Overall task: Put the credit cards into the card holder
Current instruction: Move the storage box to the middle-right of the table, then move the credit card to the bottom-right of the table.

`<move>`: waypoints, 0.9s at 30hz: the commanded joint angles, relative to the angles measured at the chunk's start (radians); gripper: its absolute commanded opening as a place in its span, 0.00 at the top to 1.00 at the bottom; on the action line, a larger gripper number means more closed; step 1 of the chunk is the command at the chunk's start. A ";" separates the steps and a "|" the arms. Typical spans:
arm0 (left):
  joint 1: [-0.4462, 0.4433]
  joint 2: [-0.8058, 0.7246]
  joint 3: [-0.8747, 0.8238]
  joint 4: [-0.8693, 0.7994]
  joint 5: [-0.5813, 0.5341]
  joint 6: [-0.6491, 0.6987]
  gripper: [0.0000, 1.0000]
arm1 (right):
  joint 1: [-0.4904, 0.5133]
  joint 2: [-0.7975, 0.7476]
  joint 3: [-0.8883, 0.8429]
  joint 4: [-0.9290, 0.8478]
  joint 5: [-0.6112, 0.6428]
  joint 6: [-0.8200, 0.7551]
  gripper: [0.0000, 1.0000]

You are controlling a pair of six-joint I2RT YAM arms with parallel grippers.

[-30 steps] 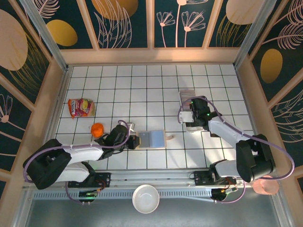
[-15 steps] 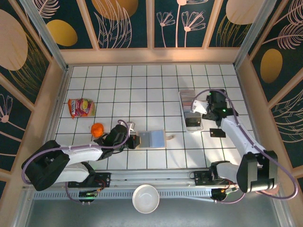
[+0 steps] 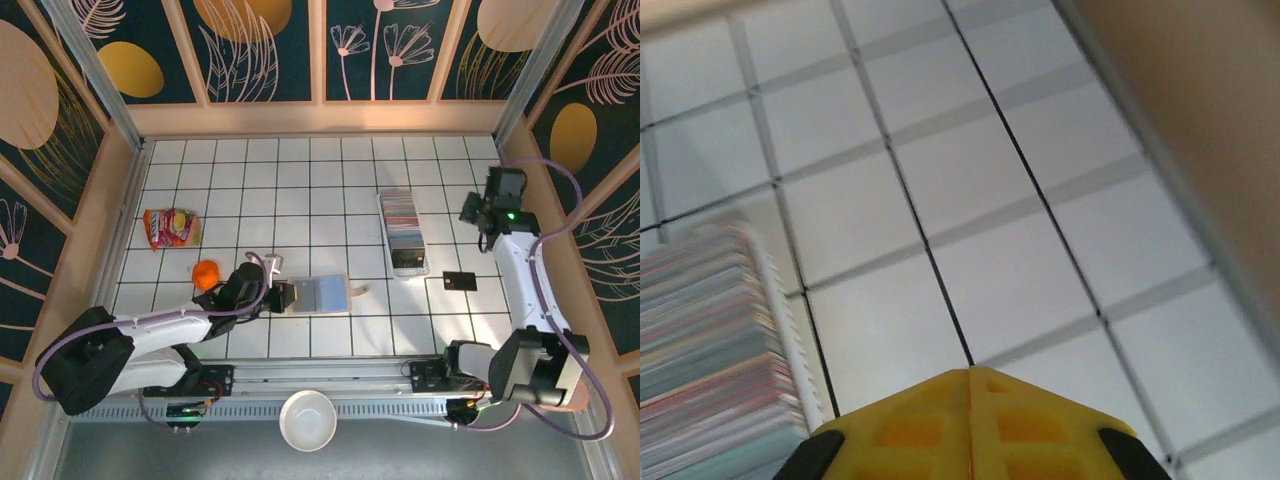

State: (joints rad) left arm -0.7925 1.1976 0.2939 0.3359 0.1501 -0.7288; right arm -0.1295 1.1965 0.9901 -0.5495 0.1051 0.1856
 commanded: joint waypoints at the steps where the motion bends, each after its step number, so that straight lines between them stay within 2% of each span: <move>1: -0.005 -0.018 0.011 -0.018 0.014 0.014 0.96 | -0.094 -0.003 -0.137 -0.129 -0.200 0.327 0.91; 3: -0.005 -0.022 0.016 -0.027 0.018 0.015 0.96 | -0.125 0.016 -0.186 -0.090 -0.240 0.350 0.88; 12: -0.005 -0.060 0.014 -0.047 0.017 0.014 0.93 | -0.157 0.177 -0.246 0.015 -0.218 0.390 0.92; 16: -0.004 -0.064 0.012 -0.055 0.018 0.012 0.93 | -0.159 0.205 -0.244 0.029 -0.173 0.407 0.91; 19: -0.005 -0.067 0.005 -0.052 0.017 0.004 0.93 | -0.159 0.234 -0.259 0.034 -0.185 0.419 0.92; 23: -0.005 -0.066 0.005 -0.051 0.020 0.002 0.93 | -0.143 0.245 -0.302 0.054 -0.182 0.451 0.93; 27: -0.005 -0.056 0.009 -0.050 0.026 0.002 0.92 | -0.083 0.269 -0.319 0.031 -0.121 0.489 0.94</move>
State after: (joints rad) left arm -0.7925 1.1446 0.2939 0.2920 0.1574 -0.7261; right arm -0.2516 1.4406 0.6945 -0.4965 -0.0677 0.6216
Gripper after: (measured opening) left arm 0.074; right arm 0.067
